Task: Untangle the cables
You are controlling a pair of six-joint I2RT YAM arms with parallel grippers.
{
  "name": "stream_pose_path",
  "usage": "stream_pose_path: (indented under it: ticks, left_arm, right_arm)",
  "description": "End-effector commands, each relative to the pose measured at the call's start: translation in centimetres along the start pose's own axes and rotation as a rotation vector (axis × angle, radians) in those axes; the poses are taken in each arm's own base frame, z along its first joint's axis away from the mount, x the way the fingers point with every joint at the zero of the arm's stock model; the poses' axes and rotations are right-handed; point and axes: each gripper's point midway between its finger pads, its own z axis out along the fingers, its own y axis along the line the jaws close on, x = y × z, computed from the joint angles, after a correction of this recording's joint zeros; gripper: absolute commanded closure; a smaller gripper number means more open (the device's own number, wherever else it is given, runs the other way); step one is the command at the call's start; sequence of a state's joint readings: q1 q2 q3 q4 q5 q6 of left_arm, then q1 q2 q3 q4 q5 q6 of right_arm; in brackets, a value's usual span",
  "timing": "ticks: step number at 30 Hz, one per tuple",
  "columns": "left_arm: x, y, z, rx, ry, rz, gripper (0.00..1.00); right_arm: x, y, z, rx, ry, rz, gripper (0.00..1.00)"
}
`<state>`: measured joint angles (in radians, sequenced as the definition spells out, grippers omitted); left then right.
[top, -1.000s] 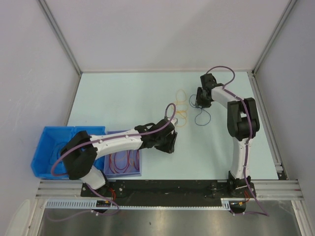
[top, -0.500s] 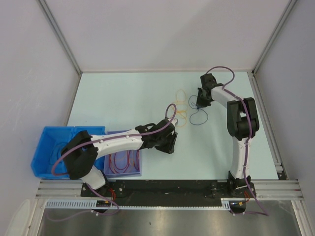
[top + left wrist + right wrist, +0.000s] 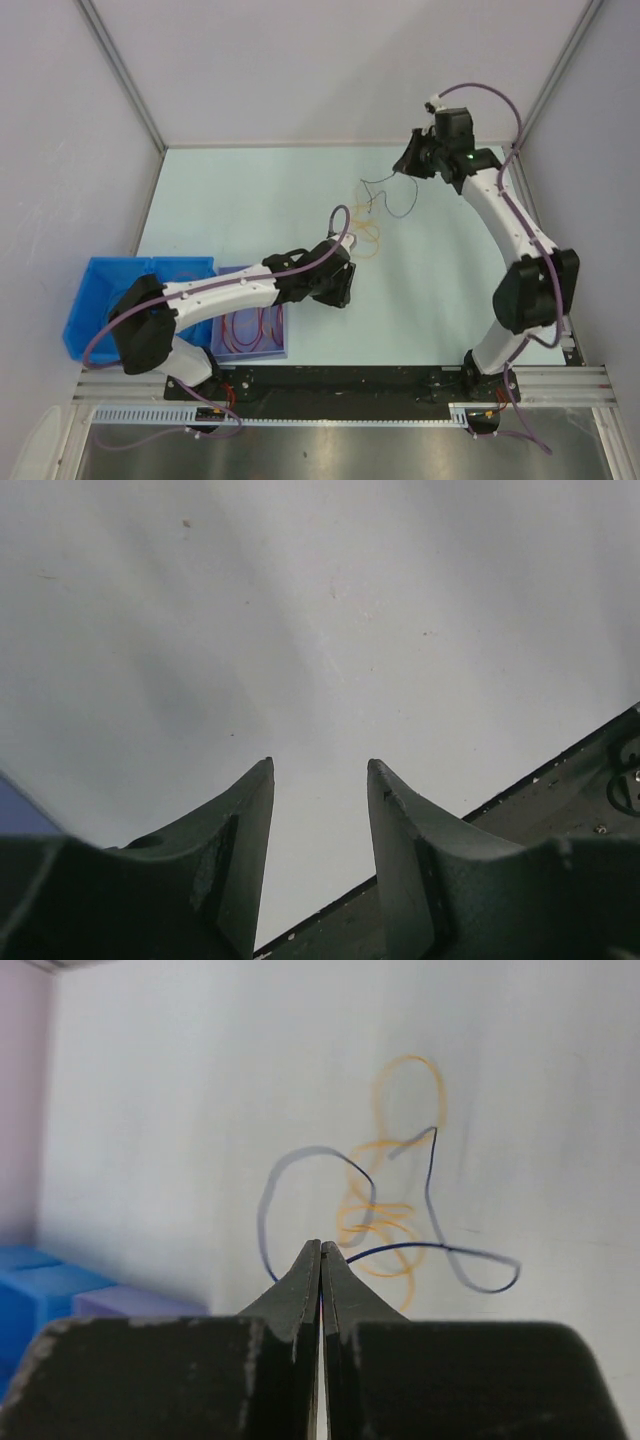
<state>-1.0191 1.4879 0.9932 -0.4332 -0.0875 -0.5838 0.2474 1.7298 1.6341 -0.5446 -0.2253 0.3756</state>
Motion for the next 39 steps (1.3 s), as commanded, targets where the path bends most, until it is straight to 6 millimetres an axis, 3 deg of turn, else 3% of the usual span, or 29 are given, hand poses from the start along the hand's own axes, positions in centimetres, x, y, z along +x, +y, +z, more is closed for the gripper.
stream_pose_path:
  ticks: [1, 3, 8, 12, 14, 17, 18, 19, 21, 22, 23, 24, 25, 27, 28, 29, 35, 37, 39]
  left_arm:
    - [-4.5, -0.6, -4.1, -0.01, -0.164, 0.015, 0.52]
    - [-6.0, -0.6, -5.8, -0.014, -0.22, 0.029, 0.52]
    - [-9.4, 0.2, -12.0, -0.01, -0.427, 0.109, 0.47]
    - [-9.9, 0.2, -14.0, 0.015, -0.482, 0.176, 0.41]
    - [-9.8, -0.3, -13.8, 0.044, -0.49, 0.201, 0.37]
    - [-10.2, -1.4, -12.5, 0.084, -0.497, 0.228, 0.31]
    - [-10.5, -1.7, -12.1, 0.087, -0.495, 0.231, 0.31]
    - [-10.4, -1.7, -10.5, 0.064, -0.466, 0.234, 0.31]
    - [-11.8, -2.0, -9.6, 0.035, -0.475, 0.227, 0.31]
    - [-11.7, -1.9, -7.3, 0.002, -0.426, 0.236, 0.32]
    - [-12.9, -2.6, -7.1, 0.002, -0.437, 0.237, 0.33]
    - [-13.1, -2.7, -6.1, -0.012, -0.413, 0.241, 0.33]
    - [-13.0, -2.4, -3.7, -0.045, -0.37, 0.25, 0.33]
    - [-14.5, -3.1, -2.4, -0.047, -0.367, 0.256, 0.34]
    - [-15.0, -2.9, -1.6, -0.059, -0.364, 0.254, 0.34]
    - [-15.3, -2.7, 0.2, -0.073, -0.339, 0.254, 0.34]
    - [-17.1, -1.6, 5.3, -0.027, -0.284, 0.221, 0.38]
    - [-18.4, -1.8, 5.7, -0.031, -0.302, 0.228, 0.4]
    - [-18.3, -1.6, 7.3, -0.035, -0.279, 0.237, 0.41]
  right_arm:
    - [-2.9, 6.5, -7.2, -0.223, -0.096, -0.006, 1.0]
    - [-3.1, 8.3, -9.7, -0.304, -0.125, -0.013, 1.0]
    - [0.1, 7.3, -10.0, -0.303, -0.068, -0.009, 1.0]
    - [2.1, 6.0, -9.7, -0.236, -0.035, -0.026, 1.0]
    - [2.8, 4.9, -9.2, -0.165, -0.02, -0.023, 1.0]
    - [4.5, 2.5, -8.4, -0.054, 0.023, 0.036, 0.85]
    - [5.4, 1.4, -7.9, -0.014, 0.038, 0.054, 0.75]
    - [5.7, 0.9, -7.8, 0.007, 0.039, 0.062, 0.71]
    - [6.4, -0.6, -8.1, 0.068, 0.029, 0.087, 0.64]
    - [6.5, -1.4, -8.3, 0.093, 0.024, 0.103, 0.64]
    - [6.8, -1.9, -8.5, 0.112, 0.026, 0.114, 0.63]
    - [6.6, -2.5, -9.1, 0.138, 0.002, 0.128, 0.59]
    - [7.4, -3.7, -9.2, 0.17, 0.014, 0.149, 0.59]
    - [7.6, -4.5, -10.0, 0.193, -0.008, 0.188, 0.59]
    - [9.0, -5.5, -9.8, 0.213, 0.017, 0.208, 0.59]
    - [9.1, -5.9, -10.0, 0.213, 0.006, 0.224, 0.59]
    - [12.2, -6.4, -10.2, 0.175, 0.008, 0.279, 0.58]
    - [12.7, -6.1, -9.9, 0.147, 0.014, 0.294, 0.59]
    - [13.2, -5.6, -9.6, 0.111, 0.025, 0.301, 0.59]
